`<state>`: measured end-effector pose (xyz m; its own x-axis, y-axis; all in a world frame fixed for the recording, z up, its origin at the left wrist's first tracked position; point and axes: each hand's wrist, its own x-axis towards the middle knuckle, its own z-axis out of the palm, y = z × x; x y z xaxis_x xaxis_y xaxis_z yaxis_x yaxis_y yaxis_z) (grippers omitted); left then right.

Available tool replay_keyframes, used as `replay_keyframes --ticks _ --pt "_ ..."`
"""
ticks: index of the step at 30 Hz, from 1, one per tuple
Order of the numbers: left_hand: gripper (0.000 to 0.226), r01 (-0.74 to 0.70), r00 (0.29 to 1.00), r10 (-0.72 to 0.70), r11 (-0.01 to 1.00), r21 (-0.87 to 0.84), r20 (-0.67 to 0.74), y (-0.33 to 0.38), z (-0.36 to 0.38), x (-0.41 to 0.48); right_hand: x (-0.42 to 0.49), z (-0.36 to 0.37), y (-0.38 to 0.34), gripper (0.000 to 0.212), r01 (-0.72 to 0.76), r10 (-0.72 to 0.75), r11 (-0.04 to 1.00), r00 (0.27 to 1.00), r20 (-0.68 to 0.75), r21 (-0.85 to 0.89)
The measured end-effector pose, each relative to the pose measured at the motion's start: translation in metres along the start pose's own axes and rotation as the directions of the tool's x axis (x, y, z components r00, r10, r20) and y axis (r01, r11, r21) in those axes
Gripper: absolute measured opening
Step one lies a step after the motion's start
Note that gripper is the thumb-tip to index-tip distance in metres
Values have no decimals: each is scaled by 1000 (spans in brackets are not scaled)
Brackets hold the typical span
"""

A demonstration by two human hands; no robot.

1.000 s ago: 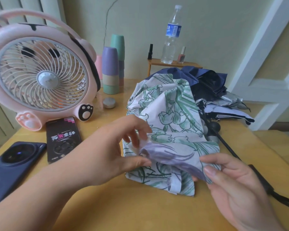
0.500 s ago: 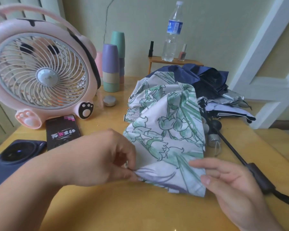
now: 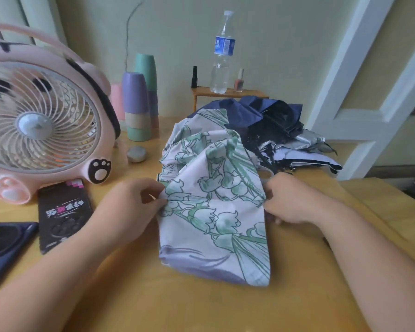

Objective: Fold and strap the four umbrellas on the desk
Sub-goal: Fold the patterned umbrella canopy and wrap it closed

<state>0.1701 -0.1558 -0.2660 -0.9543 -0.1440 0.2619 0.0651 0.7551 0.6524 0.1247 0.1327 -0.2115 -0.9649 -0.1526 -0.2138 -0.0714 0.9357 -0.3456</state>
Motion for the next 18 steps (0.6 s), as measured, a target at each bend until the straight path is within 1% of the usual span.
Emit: replay_keyframes --ticks 3,5,7,8,9,10,11,12,13,14,16,18 --pt "26 8 1000 -8 999 -53 1 -3 -1 6 2 -15 -10 12 54 -55 998 997 61 15" --pt "25 20 998 -28 991 -129 -60 -1 -3 10 2 -24 -9 9 108 -110 994 988 106 30" --pt "23 3 991 -27 984 -180 -132 -1 -3 17 2 -31 -3 13 179 -188 979 978 96 95" --pt "23 -6 988 -24 981 -193 -153 -2 -2 20 2 -32 0 19 213 -228 961 972 65 176" --pt "22 -10 987 -23 980 -198 -162 -4 -2 22 3 -30 3 26 237 -256 923 966 22 304" --pt "20 -9 987 -23 981 -194 -160 -6 0 24 4 -27 7 32 246 -263 851 964 -27 464" --pt "19 -3 989 -25 982 -187 -146 -9 1 25 6 -22 12 34 237 -242 774 968 -73 587" --pt "18 0 992 -22 984 -179 -122 -11 3 26 8 -17 16 33 233 -211 730 971 -113 642" --pt "19 3 995 -19 987 -163 -95 -14 4 26 12 -11 21 29 237 -188 740 971 -145 629" --pt "21 3 997 -13 991 -137 -73 -17 5 26 14 -5 26 24 240 -187 776 971 -152 583" --pt "27 -8 999 4 996 -87 -48 -21 5 27 19 4 31 15 227 -197 830 974 -112 510" --pt "28 -30 999 28 998 -60 -33 -21 6 26 21 8 30 11 194 -172 863 981 -91 467"
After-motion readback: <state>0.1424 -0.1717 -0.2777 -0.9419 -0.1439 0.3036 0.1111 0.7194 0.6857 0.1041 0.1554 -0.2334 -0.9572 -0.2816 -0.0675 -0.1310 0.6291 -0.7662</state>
